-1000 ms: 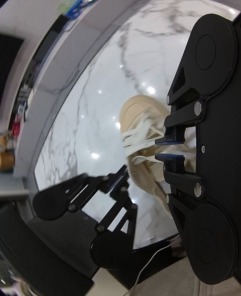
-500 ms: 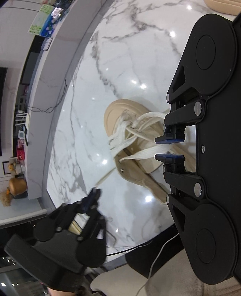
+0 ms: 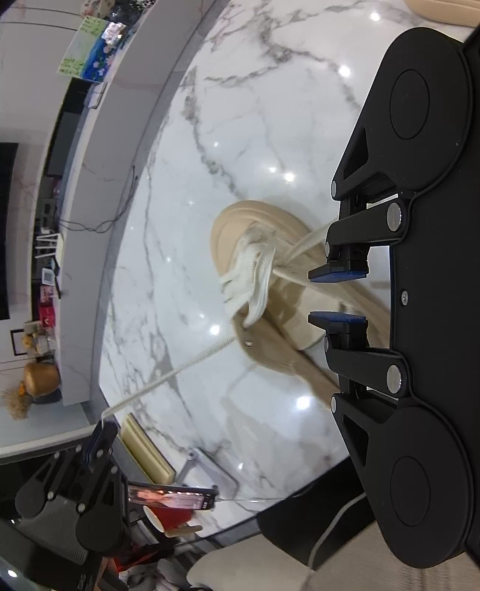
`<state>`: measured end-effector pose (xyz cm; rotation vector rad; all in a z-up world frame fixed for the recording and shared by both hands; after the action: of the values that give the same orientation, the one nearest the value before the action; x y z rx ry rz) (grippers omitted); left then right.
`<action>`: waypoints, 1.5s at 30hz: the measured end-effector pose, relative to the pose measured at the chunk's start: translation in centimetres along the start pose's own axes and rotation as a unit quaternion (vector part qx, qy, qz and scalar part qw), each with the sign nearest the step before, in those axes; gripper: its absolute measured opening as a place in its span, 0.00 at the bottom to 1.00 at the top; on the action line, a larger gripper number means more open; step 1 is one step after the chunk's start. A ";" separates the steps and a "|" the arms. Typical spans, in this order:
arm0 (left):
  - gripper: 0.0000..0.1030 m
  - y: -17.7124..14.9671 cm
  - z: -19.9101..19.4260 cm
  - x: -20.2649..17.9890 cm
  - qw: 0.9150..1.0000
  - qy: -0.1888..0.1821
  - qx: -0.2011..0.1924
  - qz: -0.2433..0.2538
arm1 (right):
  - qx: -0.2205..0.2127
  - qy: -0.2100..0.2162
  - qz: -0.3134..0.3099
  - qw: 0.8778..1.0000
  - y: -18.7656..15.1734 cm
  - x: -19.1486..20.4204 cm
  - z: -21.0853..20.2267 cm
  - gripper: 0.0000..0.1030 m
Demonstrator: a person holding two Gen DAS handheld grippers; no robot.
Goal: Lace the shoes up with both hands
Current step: 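Pull the lace away from the sneaker with the left gripper while the right gripper withdraws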
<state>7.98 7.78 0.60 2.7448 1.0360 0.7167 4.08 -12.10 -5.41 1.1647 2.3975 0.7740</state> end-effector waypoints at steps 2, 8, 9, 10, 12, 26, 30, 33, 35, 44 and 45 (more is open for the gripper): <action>0.02 -0.3 -0.4 0.5 1.000 0.008 0.004 -0.006 | 0.004 -0.015 0.003 1.000 0.2 -0.3 0.6 0.07; 0.02 -0.8 -1.7 2.2 0.999 0.032 0.003 -0.028 | 0.006 -0.004 0.009 1.000 0.1 -0.4 0.2 0.02; 0.02 -0.7 -1.8 2.2 0.999 0.031 0.001 -0.027 | 0.006 -0.004 0.008 1.000 0.0 -0.5 0.1 0.03; 0.02 -0.5 -1.8 2.0 0.999 0.030 0.000 -0.024 | 0.005 -0.005 0.006 1.000 -0.1 -0.5 0.1 0.03; 0.02 0.0 -1.8 1.3 0.999 0.029 -0.004 -0.016 | 0.004 -0.003 0.005 1.000 -0.1 -0.5 -0.1 0.03; 0.02 3.6 1.0 -8.3 0.990 -0.121 -0.068 0.012 | -0.001 -0.002 0.007 1.000 0.2 0.4 -0.4 0.07; 0.02 3.0 3.9 -10.5 0.987 -0.150 -0.053 -0.007 | -0.001 -0.001 0.006 1.000 0.1 0.7 -0.6 0.07; 0.02 2.1 5.9 -11.5 0.986 -0.161 -0.035 -0.016 | 0.002 0.001 0.005 1.000 -0.1 0.9 -0.5 0.07; 0.02 1.2 7.1 -12.2 0.985 -0.170 -0.023 -0.023 | 0.004 0.003 0.005 1.000 -0.2 1.1 -0.5 0.07; 0.02 -1.4 9.6 -13.3 0.979 -0.200 0.001 -0.045 | 0.010 0.013 0.007 1.000 -0.5 1.8 -0.3 0.07; 0.03 -1.5 9.7 -13.5 0.978 -0.204 0.000 -0.044 | 0.009 0.015 0.005 1.000 -0.4 1.9 -0.3 0.07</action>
<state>2.81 0.67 -13.59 2.6593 1.0482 0.1276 2.54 -10.89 -5.63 1.1811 2.4296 0.7797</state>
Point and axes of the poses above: each gripper's, at about its wrist camera, not at the fingertips, and z roughly the way its jaws point, x to its left, y to its top, the point moved 9 cm from there along z, roughly the way its jaws point, and after that the axes turned 15 degrees about -y, right-handed, at the moved point
